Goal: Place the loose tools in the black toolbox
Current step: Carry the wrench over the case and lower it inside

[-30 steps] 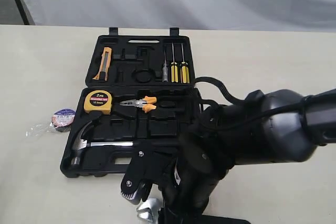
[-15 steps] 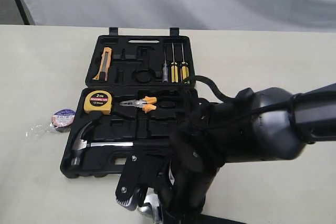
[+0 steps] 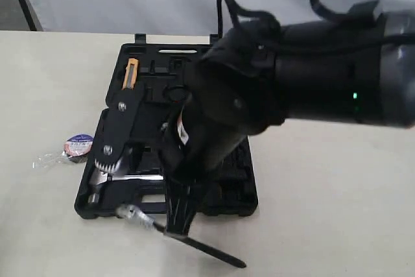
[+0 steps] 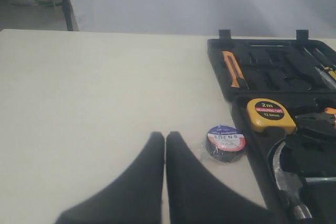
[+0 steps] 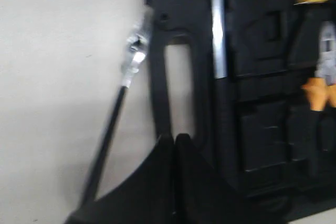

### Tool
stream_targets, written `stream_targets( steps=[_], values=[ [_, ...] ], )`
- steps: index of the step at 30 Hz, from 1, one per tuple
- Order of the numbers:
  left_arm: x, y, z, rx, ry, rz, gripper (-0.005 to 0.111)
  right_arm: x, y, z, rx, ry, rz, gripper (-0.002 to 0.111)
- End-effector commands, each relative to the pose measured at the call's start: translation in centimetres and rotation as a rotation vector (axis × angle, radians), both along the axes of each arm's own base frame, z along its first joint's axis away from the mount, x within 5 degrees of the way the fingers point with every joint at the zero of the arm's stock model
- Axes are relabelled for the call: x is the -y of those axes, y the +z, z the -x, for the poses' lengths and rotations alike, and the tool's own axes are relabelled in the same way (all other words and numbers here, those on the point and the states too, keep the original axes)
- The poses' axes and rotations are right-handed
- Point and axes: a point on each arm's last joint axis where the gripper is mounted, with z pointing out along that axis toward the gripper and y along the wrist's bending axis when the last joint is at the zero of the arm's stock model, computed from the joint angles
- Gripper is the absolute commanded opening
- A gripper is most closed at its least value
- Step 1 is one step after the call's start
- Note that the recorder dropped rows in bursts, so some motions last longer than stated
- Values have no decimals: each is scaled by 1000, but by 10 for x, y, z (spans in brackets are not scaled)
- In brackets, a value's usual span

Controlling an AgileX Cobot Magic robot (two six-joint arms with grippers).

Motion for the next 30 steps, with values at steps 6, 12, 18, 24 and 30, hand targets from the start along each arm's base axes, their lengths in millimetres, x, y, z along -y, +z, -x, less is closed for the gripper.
stream_targets(
  steps=[6,12,18,24,30],
  values=[
    [0,-1,2,5,1,27,1,20,14,-44,-18,-202,-108,-1],
    [0,-1,2,5,1,27,1,-5,-19,-20,-155,-107,-73,0],
    [0,-1,2,5,1,27,1,-34,-47,12,-227,8,17,28],
    [0,-1,2,5,1,27,1,-53,-72,31,-257,67,66,55],
    [0,-1,2,5,1,27,1,-62,-95,31,-269,41,58,55]
  ],
)
